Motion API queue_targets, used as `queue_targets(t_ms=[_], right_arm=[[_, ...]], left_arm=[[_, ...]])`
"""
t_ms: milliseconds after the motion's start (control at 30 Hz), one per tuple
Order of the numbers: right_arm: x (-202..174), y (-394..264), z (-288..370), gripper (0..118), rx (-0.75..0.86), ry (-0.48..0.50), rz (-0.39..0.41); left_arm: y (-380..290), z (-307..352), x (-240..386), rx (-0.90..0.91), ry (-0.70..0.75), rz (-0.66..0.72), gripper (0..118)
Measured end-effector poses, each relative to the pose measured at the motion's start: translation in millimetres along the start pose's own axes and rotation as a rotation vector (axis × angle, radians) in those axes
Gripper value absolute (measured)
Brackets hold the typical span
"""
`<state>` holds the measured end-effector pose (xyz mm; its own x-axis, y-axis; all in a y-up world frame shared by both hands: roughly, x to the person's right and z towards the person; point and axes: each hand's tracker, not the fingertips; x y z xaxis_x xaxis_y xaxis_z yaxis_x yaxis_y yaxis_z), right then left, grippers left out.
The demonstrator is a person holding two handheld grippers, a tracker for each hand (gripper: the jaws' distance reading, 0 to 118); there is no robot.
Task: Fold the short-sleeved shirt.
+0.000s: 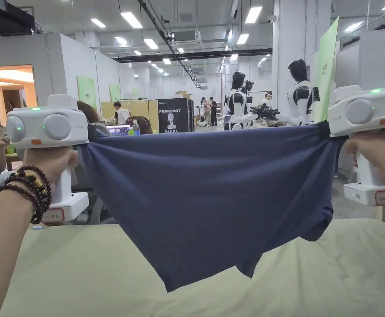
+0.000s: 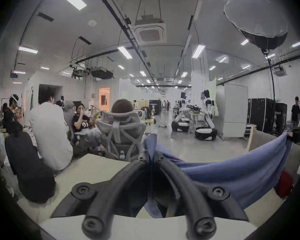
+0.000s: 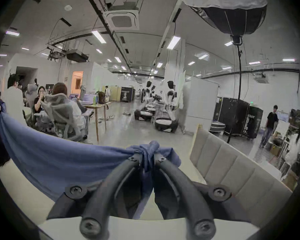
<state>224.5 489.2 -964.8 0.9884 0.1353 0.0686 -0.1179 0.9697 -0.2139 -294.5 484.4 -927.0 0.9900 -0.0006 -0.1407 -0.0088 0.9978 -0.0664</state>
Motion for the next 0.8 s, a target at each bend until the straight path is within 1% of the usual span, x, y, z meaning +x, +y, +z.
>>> queue_targets(t_ms=[100, 200, 333, 400, 500, 533, 633, 733, 800], right_arm=[[1.9, -7.7, 3.8, 12, 0.020, -0.011, 0.008], [4.7, -26.1, -4.7, 12, -0.006, -0.016, 0.006], [2.0, -76.0, -27.3, 12, -0.089, -0.003, -0.027], [1.8, -104.6, -48.7, 12, -0.151, 0.011, -0.024], [-0.8, -148.0, -57.6, 12, -0.205, 0.022, -0.011], [-0.7, -162.6, -54.8, 12, -0.207, 0.025, -0.016], [3.2, -201.1, -19.9, 12, -0.200, 0.078, -0.033], [6.5, -243.7, 29.0, 12, -0.221, 0.103, -0.003], [5.6, -273.1, 64.5, 12, -0.264, 0.120, 0.039]], left_arm=[[-3.0, -6.8, 7.8, 0.012, -0.008, -0.019, 2], [-17.6, -13.0, 13.8, 0.014, -0.029, -0.033, 2], [-58.7, -27.0, 22.5, -0.038, -0.039, -0.056, 2], [-84.4, -35.3, 24.6, -0.078, -0.051, -0.048, 2], [-121.5, -41.1, 26.9, -0.139, -0.066, -0.051, 2], [-134.3, -38.4, 25.8, -0.180, -0.075, -0.071, 2], [-165.6, -10.1, 19.3, -0.196, -0.089, -0.072, 2], [-200.8, 37.4, 6.3, -0.237, -0.129, -0.033, 2], [-228.9, 71.2, 2.2, -0.289, -0.175, -0.096, 2]])
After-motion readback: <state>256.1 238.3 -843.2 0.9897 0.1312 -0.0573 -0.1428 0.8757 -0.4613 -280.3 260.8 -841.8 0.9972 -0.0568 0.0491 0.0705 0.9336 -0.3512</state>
